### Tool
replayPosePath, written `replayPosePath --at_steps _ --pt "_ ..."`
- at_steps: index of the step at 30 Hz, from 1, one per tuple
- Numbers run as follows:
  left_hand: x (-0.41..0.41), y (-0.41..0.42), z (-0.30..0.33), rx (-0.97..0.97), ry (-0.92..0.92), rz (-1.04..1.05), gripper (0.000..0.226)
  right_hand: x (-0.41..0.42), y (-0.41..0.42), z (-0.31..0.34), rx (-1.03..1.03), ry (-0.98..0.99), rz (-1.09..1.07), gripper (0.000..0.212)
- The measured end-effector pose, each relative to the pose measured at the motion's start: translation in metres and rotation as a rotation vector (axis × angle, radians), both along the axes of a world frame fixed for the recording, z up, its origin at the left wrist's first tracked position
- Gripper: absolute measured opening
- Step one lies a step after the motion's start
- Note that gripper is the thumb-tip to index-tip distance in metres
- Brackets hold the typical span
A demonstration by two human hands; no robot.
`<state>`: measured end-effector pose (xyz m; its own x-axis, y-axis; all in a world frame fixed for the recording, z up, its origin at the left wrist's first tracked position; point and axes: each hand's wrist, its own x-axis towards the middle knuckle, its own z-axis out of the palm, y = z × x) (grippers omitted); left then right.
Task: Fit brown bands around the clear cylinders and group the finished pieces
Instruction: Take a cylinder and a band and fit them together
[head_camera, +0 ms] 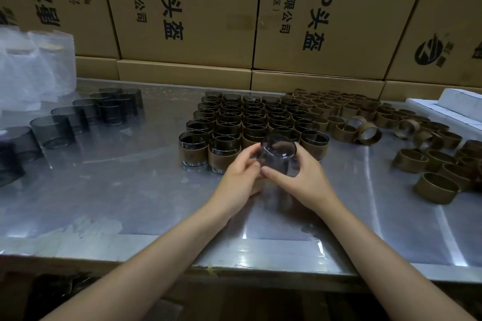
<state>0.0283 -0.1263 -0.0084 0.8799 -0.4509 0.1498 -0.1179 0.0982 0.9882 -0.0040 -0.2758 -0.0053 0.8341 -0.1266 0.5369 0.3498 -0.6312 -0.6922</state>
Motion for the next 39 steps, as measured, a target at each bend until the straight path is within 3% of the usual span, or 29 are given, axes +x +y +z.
replayPosePath --at_steps 3,5,13,16,19,23,27,33,39 --pt "0.005 -0.001 -0.006 0.298 -0.354 0.099 0.046 0.005 -0.003 -0.005 -0.106 0.117 -0.095 0.047" --pt "0.007 -0.001 -0.008 0.392 -0.424 0.094 0.054 0.006 -0.004 -0.006 -0.13 0.19 -0.117 0.051" --pt "0.021 -0.002 0.0 0.424 -0.33 -0.056 0.075 0.008 -0.005 -0.007 -0.123 0.31 -0.187 0.058" --pt "0.026 -0.002 -0.002 0.402 -0.302 -0.079 0.074 0.004 -0.006 -0.004 0.011 0.167 -0.183 0.05" --pt "0.031 -0.004 -0.003 0.363 -0.265 -0.05 0.069 0.002 -0.014 0.001 0.083 -0.063 -0.339 0.033" --pt "0.035 -0.006 -0.002 0.342 -0.273 -0.021 0.061 0.01 -0.044 0.003 0.228 -0.045 -0.619 0.022" --pt "0.035 -0.008 0.0 0.303 -0.293 -0.03 0.055 0.018 -0.074 0.001 0.158 0.048 -0.794 0.022" --pt "0.039 -0.008 -0.005 0.299 -0.314 -0.021 0.052 0.039 -0.096 0.0 -0.161 0.478 -0.827 0.036" --pt "0.043 -0.007 -0.01 0.342 -0.355 -0.012 0.049 0.059 -0.112 0.001 -0.326 0.471 -0.817 0.042"
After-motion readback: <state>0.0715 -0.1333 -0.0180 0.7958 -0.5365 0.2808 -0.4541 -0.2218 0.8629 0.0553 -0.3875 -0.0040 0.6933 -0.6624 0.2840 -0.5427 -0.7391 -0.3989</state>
